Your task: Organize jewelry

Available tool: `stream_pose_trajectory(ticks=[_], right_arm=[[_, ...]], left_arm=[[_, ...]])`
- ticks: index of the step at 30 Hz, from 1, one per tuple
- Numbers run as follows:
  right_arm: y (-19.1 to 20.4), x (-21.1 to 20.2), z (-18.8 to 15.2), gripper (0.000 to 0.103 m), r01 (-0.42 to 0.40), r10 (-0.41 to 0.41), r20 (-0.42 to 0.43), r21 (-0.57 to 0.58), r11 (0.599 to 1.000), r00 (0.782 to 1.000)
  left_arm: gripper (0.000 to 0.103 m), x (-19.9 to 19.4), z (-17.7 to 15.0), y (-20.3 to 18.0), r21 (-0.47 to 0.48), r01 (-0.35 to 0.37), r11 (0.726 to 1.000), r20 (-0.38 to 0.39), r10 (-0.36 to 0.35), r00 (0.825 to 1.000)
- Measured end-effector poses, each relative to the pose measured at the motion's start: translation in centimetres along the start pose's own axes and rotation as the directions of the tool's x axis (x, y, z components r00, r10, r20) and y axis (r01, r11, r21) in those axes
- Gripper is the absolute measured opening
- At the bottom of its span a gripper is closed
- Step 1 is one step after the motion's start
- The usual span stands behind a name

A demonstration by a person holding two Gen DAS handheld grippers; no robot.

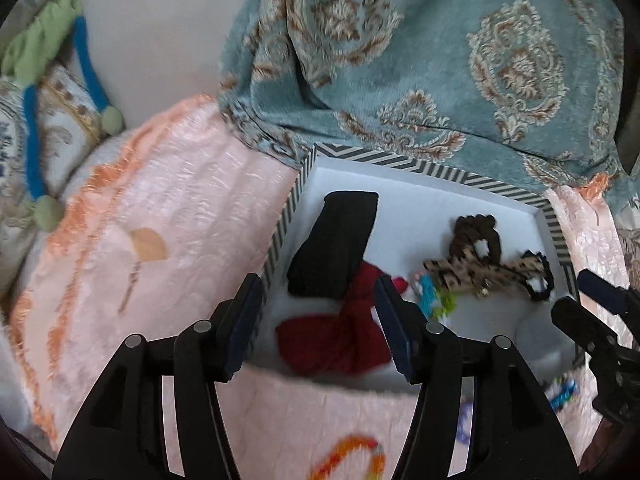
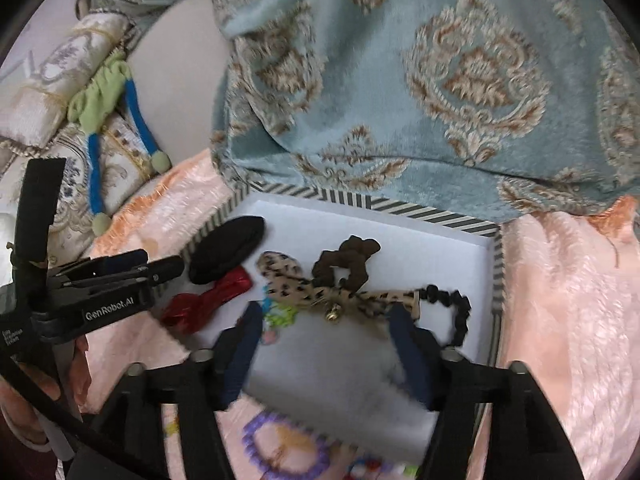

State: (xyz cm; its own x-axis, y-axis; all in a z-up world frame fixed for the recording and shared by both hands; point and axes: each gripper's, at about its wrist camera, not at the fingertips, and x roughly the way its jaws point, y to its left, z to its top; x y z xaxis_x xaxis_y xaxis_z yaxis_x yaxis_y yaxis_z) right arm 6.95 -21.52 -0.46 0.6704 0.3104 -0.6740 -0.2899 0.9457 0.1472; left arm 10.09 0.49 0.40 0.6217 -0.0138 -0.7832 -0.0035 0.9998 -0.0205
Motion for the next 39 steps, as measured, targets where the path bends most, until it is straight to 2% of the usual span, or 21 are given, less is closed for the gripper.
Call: stream_pose_trajectory(ticks=[2,11,15,19,26,39], right_arm=[[0.6,-1.5,-1.0,0.069,0.005,-0.005,0.025,0.006,1.000,1.000],[1.7,-5.3,-3.9,0.069,0.021,-0.021,0.041,0.016,1.000,0.999],[1.6,-7.2,-4.7,0.074,0.014,-0.017,0.063,0.040,0.999,0.998],[1.8,-8.2,-5.5,0.074,0.015,-0.018,0.062,0.046,0.999,0.998],[2.4,-10.0,-6.2,0.074,0.013,-0.017,0.084,0.049,0.999,0.996],[3.7,-11.4,-6.8,0.075,0.012,-0.014,0.089,0.032,0.999,0.996]], left_arm=[[0.058,-1.4,-0.9,-0.2,0.008,-0.013,1.000,0.017,0.013,1.000],[0.058,-7.1,-5.4,-0.6,0.010,-0.064,0.998,0.091,0.063,0.994],[0.058,-9.3,-7.0,-0.8,-0.003,-0.065,0.998,0.119,0.064,0.991],[0.058,-11.1,-8.2,-1.4,-0.004,-0.070,0.998,0.150,0.070,0.986],[0.058,-13.1,-9.2,-1.7,-0.004,-0.080,0.997,0.188,0.079,0.979],[0.058,-14.8,-10.0,-1.5,-0.012,-0.089,0.996,0.213,0.089,0.973]])
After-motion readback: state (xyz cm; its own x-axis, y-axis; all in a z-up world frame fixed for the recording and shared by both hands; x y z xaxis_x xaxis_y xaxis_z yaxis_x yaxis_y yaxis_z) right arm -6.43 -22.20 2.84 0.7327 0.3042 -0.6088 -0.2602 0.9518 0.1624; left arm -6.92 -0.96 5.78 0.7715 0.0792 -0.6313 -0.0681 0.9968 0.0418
